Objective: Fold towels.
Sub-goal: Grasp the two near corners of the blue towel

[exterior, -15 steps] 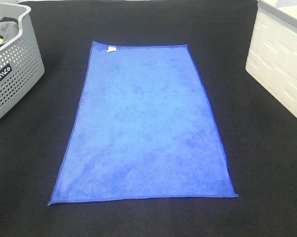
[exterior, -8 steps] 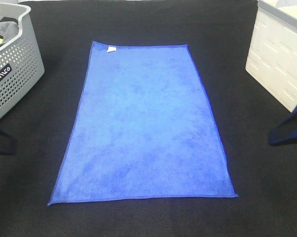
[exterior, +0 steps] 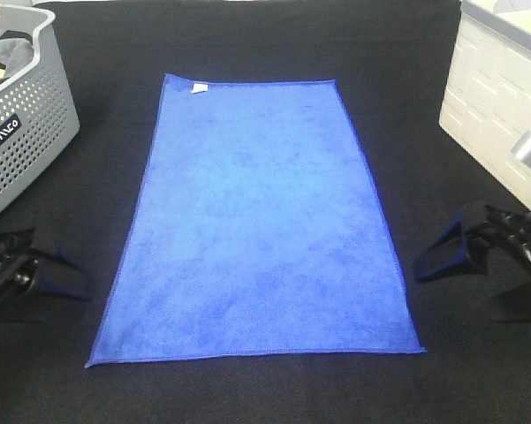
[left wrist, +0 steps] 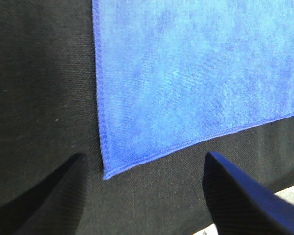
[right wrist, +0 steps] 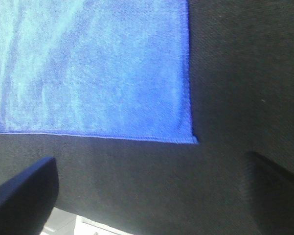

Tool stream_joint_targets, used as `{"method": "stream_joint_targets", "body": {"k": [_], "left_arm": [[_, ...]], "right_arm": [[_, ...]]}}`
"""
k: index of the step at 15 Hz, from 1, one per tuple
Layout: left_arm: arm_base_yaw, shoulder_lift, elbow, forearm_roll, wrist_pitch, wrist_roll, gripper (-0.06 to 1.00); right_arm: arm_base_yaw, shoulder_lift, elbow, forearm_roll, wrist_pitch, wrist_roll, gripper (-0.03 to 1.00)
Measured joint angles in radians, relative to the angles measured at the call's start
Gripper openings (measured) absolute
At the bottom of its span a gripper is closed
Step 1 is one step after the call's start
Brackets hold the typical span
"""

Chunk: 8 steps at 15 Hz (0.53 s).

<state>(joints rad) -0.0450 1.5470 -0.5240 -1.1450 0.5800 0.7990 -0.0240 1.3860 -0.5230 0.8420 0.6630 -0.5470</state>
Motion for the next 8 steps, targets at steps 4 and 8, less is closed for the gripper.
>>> {"method": "stream_joint_targets", "body": {"k": [4, 8], "left_arm": [[-0.077, 0.121, 0.0, -0.117, -0.106, 0.082, 0.64], [-0.13, 0.22, -0.031, -0.154, -0.152, 0.086, 0.64]], "right_arm": [[0.0, 0.138, -0.001, 0.221, -0.052, -0.24, 0.94], [0.0, 0.273, -0.003, 0.338, -0.07, -0.411, 0.93]]}}
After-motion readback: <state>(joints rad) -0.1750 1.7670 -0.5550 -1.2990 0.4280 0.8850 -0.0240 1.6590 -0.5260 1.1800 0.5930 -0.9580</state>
